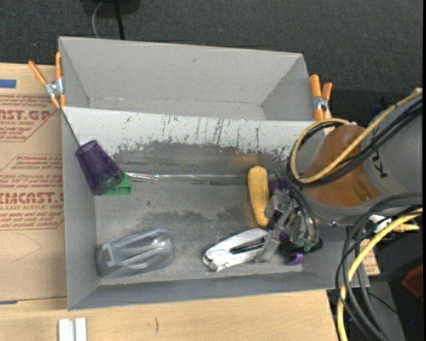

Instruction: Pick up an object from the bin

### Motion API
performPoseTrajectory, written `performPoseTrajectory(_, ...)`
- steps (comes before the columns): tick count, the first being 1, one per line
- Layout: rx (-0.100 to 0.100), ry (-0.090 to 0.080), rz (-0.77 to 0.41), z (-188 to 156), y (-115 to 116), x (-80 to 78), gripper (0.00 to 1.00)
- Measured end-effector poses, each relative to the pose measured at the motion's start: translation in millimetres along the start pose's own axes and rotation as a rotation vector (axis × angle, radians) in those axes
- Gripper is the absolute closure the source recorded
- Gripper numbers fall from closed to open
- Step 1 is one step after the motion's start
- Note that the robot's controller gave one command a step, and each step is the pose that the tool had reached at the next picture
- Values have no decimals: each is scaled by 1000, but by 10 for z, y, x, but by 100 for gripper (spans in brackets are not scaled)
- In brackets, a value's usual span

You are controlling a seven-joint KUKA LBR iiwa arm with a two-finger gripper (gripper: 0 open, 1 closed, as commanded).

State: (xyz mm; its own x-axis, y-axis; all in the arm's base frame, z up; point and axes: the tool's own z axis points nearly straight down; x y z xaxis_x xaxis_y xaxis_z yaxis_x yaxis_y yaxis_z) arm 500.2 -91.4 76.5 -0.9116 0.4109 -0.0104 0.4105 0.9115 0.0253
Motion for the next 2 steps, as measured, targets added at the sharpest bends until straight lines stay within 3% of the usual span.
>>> performPoseTrajectory(1, 8, -3, 123, 29, 174, 32, 0)
performPoseTrajectory(2, 3, -3, 203, 55, 545, 162, 0)
